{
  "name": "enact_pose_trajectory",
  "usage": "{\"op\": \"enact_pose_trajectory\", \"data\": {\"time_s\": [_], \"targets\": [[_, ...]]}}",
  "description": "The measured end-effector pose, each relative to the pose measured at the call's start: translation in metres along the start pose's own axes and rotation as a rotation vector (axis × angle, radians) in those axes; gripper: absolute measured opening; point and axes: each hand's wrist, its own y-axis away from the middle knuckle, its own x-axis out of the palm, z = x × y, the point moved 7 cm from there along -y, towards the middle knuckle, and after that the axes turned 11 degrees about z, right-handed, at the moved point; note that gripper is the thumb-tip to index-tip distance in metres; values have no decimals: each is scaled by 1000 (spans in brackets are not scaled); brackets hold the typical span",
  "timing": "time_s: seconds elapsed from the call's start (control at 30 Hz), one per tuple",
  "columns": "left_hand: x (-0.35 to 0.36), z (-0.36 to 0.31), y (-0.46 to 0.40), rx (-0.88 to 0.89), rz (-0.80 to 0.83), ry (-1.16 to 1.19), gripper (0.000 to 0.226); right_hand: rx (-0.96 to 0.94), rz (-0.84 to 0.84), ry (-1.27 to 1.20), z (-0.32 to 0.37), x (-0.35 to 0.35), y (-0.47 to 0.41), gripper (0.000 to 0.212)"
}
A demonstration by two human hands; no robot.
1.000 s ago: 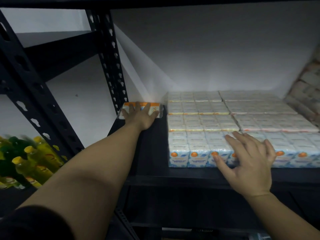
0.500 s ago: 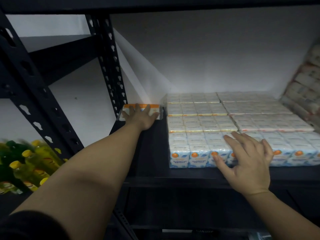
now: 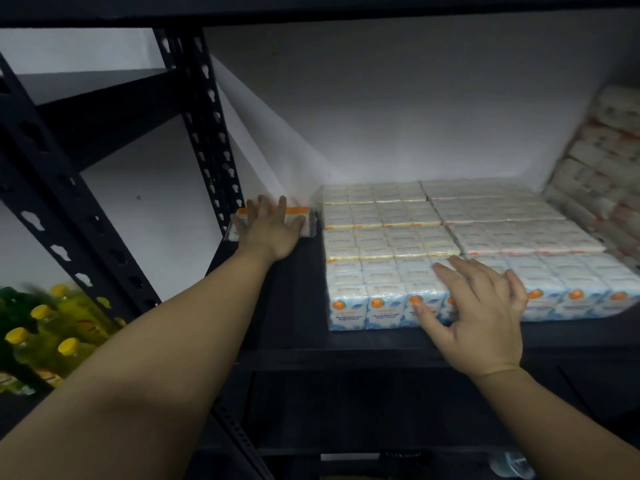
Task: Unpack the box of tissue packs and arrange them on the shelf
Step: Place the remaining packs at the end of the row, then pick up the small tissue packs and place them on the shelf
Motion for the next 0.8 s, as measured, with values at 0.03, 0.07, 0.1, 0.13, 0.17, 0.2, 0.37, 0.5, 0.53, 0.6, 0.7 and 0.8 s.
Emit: {"op": "enact_pose_trajectory", "data": {"time_s": [0.03, 0.07, 0.1, 0.13, 0.17, 0.2, 0.37, 0.5, 0.53, 0.6, 0.7, 0.8], "targets": [[-6, -4, 9, -4, -15, 36, 77, 0, 6, -3, 0, 0, 0, 62], [-12, -8, 20, 0, -31, 83, 76, 2, 16, -6, 0, 0, 0, 62], [-18, -15, 33, 13, -55, 132, 75, 7, 30, -7, -1, 1, 0, 62], [-24, -23, 49, 33, -87, 172, 75, 15, 48, -8, -1, 1, 0, 62], [-28, -32, 66, 60, -123, 201, 73, 25, 67, -11, -1, 2, 0, 62], [-32, -42, 85, 91, -156, 221, 72, 34, 88, -16, -1, 1, -1, 62], [-27, -100, 185, 273, -317, 244, 69, 1, 230, -68, -6, -10, 2, 73], [5, -158, 254, 342, -336, 221, 72, -57, 260, -199, -32, -40, 25, 67], [14, -174, 270, 363, -332, 222, 70, -61, 263, -221, -44, -48, 37, 66], [36, -204, 299, 410, -336, 221, 67, -66, 271, -243, -72, -61, 66, 64], [81, -243, 328, 438, -301, 217, 65, -49, 313, -261, -116, -71, 115, 63], [132, -276, 349, 435, -191, 205, 65, -6, 392, -245, -153, -75, 165, 64]]}}
